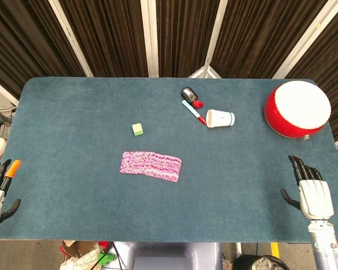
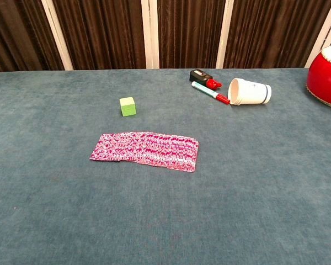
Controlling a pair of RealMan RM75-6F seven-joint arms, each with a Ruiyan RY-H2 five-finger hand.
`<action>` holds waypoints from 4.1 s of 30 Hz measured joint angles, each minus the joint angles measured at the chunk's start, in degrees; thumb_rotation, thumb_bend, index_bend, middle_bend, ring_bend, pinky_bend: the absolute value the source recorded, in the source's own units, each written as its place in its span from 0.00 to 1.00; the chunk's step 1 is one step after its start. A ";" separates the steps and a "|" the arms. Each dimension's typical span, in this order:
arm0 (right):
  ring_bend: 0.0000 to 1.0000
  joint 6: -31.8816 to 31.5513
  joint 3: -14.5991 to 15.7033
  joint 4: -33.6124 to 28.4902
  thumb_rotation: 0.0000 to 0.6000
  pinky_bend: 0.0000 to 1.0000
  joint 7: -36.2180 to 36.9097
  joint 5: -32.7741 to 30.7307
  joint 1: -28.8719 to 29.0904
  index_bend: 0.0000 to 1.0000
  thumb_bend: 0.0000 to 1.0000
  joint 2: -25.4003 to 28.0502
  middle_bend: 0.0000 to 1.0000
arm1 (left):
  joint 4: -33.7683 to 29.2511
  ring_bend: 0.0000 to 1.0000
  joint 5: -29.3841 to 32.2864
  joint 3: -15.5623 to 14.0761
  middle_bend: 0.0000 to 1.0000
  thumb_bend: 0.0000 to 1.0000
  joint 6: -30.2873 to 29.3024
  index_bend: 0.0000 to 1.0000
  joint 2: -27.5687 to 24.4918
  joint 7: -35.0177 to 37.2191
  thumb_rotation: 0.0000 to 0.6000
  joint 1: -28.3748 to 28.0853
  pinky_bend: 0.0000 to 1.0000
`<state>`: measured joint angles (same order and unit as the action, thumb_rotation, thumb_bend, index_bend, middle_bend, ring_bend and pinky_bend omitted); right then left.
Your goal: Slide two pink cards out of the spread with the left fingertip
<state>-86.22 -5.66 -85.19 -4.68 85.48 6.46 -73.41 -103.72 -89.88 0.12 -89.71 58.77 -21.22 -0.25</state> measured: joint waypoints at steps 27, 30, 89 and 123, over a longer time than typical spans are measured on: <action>0.23 0.14 0.02 -0.01 1.00 0.24 0.27 -0.14 -0.03 0.01 0.28 0.06 0.15 | 1.40 0.16 -0.86 0.15 0.10 0.40 1.57 0.04 0.08 2.62 1.00 -1.37 0.27; 0.23 0.24 0.05 0.00 1.00 0.24 0.19 -0.17 -0.01 0.01 0.28 0.07 0.15 | 1.51 0.20 -0.81 0.25 0.16 0.40 2.11 0.04 -0.13 3.50 1.00 -1.78 0.28; 0.23 2.63 -0.41 2.04 1.00 0.24 -0.52 -2.41 0.84 0.01 0.28 -1.12 0.15 | 6.31 0.80 58.63 2.54 0.86 0.92 41.55 0.12 19.67 -28.45 1.00 -51.97 0.70; 0.23 1.99 -0.45 1.41 1.00 0.24 1.06 -2.02 0.63 0.01 0.28 -0.41 0.15 | 8.31 0.80 67.88 -5.27 0.86 0.92 35.73 0.10 24.90 -33.35 1.00 -58.66 0.70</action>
<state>-84.24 -6.10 -83.77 -3.61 83.46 7.10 -73.82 -95.41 -21.99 -5.15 -53.99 83.67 -54.57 -58.91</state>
